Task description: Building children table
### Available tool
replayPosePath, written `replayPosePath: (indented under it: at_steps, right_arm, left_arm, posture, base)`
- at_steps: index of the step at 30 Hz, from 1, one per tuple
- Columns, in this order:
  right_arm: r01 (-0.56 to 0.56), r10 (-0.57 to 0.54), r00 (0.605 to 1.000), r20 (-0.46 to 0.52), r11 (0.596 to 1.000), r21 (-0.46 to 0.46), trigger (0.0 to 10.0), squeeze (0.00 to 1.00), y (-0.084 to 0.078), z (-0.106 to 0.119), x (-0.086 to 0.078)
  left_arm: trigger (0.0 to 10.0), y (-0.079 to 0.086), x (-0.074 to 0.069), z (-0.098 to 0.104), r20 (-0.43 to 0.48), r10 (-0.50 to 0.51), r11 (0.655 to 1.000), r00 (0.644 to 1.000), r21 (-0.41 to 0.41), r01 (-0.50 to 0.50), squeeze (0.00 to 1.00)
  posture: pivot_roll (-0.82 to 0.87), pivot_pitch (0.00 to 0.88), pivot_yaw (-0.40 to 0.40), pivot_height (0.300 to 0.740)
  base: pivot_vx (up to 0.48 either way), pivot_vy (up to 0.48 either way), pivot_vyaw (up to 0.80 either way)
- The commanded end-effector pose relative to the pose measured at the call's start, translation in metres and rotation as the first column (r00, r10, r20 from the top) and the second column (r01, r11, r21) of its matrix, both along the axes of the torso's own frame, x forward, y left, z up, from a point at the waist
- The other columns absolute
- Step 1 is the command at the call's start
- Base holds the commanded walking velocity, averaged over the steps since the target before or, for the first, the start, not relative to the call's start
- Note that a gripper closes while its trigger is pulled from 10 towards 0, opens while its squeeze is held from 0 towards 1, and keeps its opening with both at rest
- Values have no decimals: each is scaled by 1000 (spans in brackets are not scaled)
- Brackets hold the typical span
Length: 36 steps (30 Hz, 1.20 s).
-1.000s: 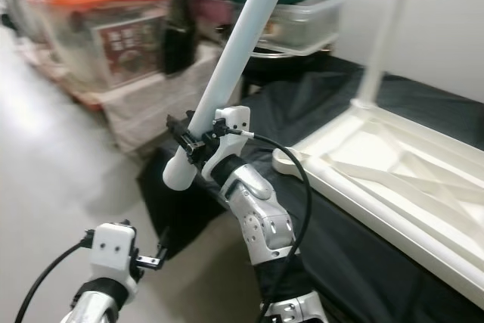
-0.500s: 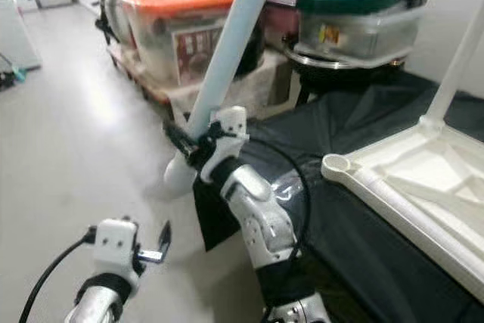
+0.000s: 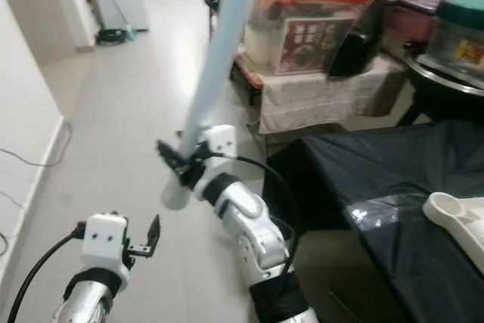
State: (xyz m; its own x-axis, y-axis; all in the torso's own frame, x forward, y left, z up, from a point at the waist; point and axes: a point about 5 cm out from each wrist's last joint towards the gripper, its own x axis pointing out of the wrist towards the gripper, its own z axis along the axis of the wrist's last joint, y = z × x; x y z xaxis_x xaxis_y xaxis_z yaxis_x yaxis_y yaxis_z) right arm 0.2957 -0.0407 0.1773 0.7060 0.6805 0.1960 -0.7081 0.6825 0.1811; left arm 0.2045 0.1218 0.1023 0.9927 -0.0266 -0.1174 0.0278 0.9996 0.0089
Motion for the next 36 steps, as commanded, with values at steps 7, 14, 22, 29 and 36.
replayPosePath:
  at_steps: [7, 14, 22, 29, 36]
  right_arm:
    - [-2, 2, 1000, 9, 1000, -29, 10000, 0, -1, -4, -3]
    - [2, -3, 1000, -22, 1000, -18, 10000, 0, -1, -7, -3]
    - [24, -26, 999, -41, 999, -31, 10000, 0, -5, -12, -2]
    - [32, -34, 999, -38, 999, -38, 10000, 0, -5, -13, -1]
    - [38, -39, 999, -36, 999, -38, 10000, 0, -5, -13, -1]
  left_arm:
    - [10000, -3, 1, -5, -16, 8, 1000, 1000, -20, -9, 0]
    - [10000, -3, 1, -6, -20, 12, 1000, 1000, -21, -12, 0]
    - [10000, -3, 0, -8, -23, 12, 1000, 1000, -22, -13, 0]
    - [10000, -3, 1, -8, -21, 11, 1000, 1000, -21, -11, 0]
    - [10000, -2, 1, -8, -18, 11, 1000, 1000, -20, -11, 0]
  posture:
    - [18, 0, -5, 740]
    - [15, 0, -3, 740]
    - [12, 0, 0, 740]
    - [10, 0, 3, 740]
    - [15, 0, 0, 740]
  base:
    - [0, 0, 800]
    - [-213, 0, 523]
    - [-296, 0, 0]
    - [-356, 0, 0]
    - [-393, 0, 0]
